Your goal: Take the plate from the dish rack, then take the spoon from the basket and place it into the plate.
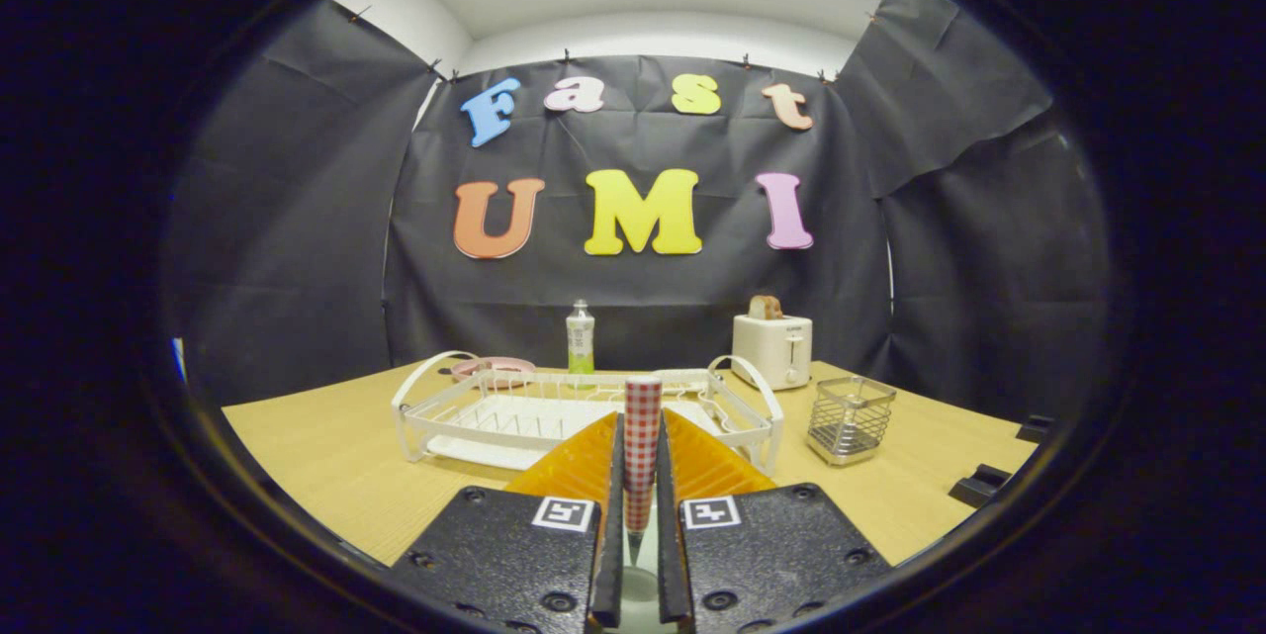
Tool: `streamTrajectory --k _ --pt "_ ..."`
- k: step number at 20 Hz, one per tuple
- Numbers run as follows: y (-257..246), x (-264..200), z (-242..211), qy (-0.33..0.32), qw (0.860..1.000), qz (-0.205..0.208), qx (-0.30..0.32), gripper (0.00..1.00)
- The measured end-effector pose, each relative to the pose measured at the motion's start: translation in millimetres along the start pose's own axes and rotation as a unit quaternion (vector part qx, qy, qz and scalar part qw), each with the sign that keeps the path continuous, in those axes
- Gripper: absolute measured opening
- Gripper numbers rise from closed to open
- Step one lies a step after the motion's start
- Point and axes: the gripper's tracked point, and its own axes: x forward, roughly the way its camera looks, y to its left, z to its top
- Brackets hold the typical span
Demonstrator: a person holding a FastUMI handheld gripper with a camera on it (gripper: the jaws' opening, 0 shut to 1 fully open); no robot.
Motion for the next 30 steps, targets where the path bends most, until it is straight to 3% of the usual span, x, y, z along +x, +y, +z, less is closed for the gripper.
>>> streamTrajectory --k 6,8,10,18,21,23,30 --pt "-28.5 -8.7 2.4 0.011 1.000 -0.025 -0.017 0.24" --pt "-46.8 -15.2 6.9 0.019 0.998 -0.050 -0.030 0.35" --pt "-56.0 -21.1 18.2 0.016 0.998 -0.056 -0.027 0.57" --pt "-81.4 -50.6 67.1 0.023 0.999 -0.038 0.019 0.78" --pt "-83.2 -59.7 78.7 0.037 0.999 -0.022 0.020 0.96" --pt "-88.1 -67.9 91.7 0.027 0.999 -0.022 0.016 1.00" --pt "-94.9 -92.0 114.9 0.042 0.999 -0.022 0.013 1.00"
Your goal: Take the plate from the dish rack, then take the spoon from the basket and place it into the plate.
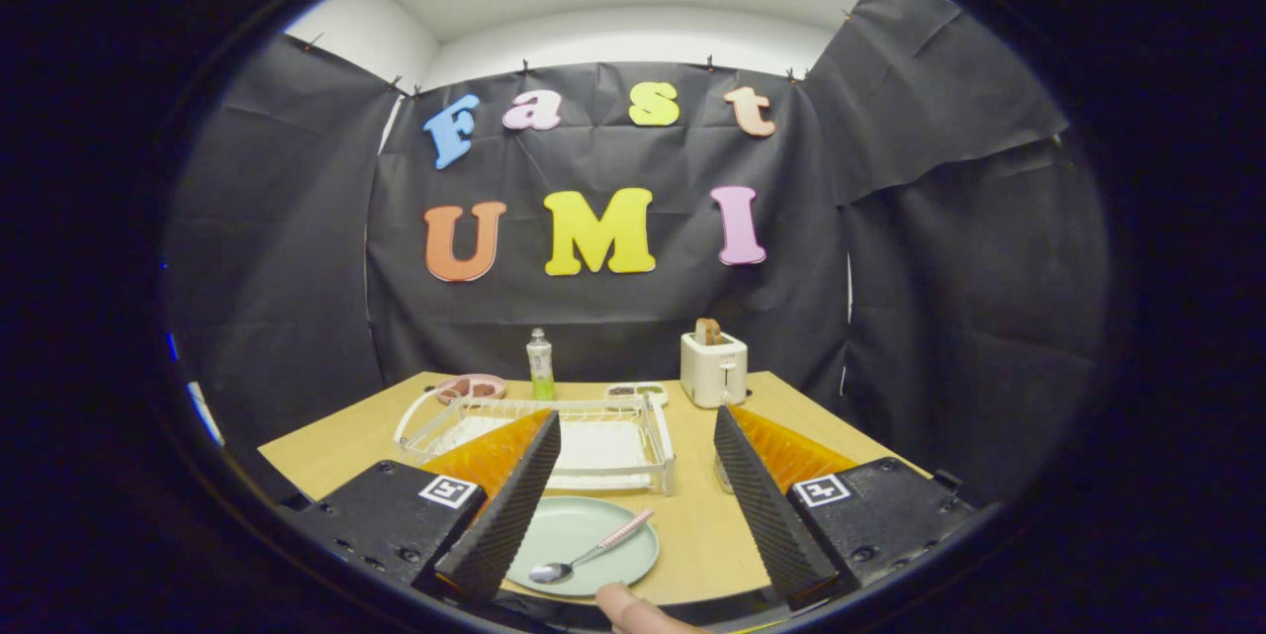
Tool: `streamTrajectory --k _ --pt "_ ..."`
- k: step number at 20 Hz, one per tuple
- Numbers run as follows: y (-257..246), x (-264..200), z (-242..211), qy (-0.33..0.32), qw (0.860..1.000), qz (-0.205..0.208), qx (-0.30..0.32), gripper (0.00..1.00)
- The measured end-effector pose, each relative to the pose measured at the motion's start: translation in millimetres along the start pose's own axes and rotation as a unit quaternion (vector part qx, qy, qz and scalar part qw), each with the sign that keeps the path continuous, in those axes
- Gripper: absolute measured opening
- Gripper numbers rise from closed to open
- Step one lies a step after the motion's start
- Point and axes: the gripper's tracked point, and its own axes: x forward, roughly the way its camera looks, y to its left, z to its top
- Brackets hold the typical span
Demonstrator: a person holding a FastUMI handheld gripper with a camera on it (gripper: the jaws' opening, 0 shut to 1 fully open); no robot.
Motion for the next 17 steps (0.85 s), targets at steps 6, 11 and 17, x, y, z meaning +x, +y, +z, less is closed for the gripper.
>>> streamTrajectory --k 6,11,17 --pt "-23.9 -21.3 18.4 -0.014 0.999 -0.031 0.007 1.00" --pt "-37.9 -23.9 22.1 -0.015 0.999 -0.039 0.018 1.00" --pt "-46.6 -22.1 21.6 -0.010 0.999 -0.045 0.028 1.00"
